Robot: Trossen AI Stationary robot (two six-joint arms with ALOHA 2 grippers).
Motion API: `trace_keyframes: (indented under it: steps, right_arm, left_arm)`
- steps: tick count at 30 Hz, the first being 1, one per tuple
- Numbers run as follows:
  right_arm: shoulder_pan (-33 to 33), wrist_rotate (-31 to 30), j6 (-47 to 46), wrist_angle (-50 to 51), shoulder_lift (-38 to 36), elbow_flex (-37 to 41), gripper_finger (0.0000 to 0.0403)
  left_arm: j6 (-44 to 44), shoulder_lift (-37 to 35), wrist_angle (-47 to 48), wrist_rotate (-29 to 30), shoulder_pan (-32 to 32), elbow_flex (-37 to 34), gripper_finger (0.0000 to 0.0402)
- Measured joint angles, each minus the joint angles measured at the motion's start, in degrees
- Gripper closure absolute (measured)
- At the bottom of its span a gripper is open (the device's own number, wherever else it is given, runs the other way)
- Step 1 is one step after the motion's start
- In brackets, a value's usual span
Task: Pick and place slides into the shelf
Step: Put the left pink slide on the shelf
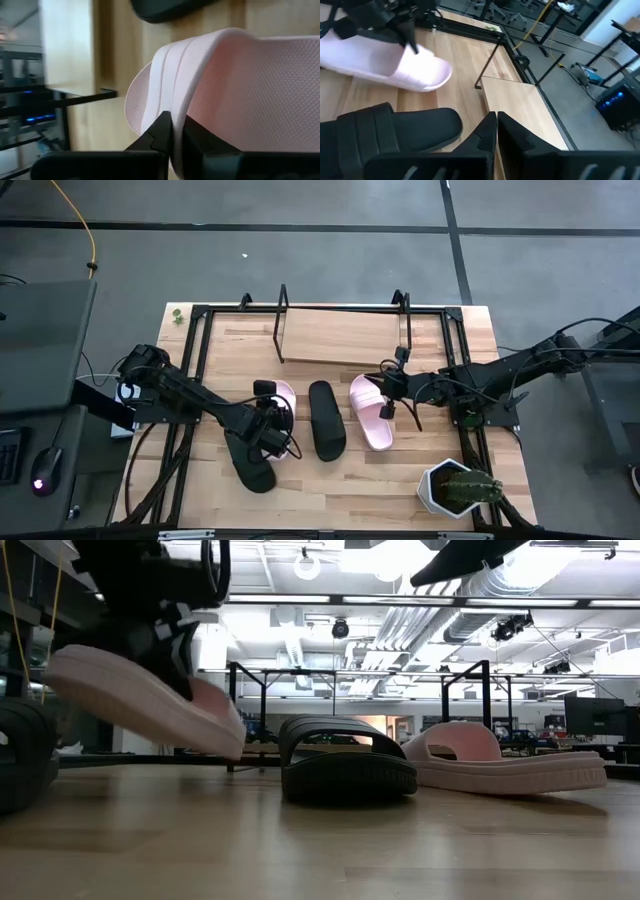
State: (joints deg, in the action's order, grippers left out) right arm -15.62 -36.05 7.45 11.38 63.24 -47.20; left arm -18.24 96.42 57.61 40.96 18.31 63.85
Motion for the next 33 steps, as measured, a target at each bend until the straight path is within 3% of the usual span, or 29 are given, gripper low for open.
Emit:
trace_keyframes:
  steps: [8, 15, 26, 33]
  right_arm:
    - [-0.2, 2.3, 3.7, -0.8, 0.0, 0.0, 0.0398]
    - [-0.6, 8.0, 9.6, -4.1, 0.2, 0.0, 0.0384]
    - [-5.8, 1.2, 18.7, -6.9, 0.2, 0.0, 0.0289]
    - [-8.8, -4.5, 23.3, -7.2, 0.6, 0.0, 0.0229]
  left_arm:
    - [-0.2, 0.0, 4.8, 3.5, 0.0, 4.8, 0.0396]
    - [-0.1, 0.0, 7.5, 6.0, -1.0, 7.1, 0.0387]
    - [1.7, -0.7, 8.1, 6.0, -9.1, 7.2, 0.0386]
    - [5.7, -0.7, 8.1, 5.8, -13.6, 14.3, 0.0395]
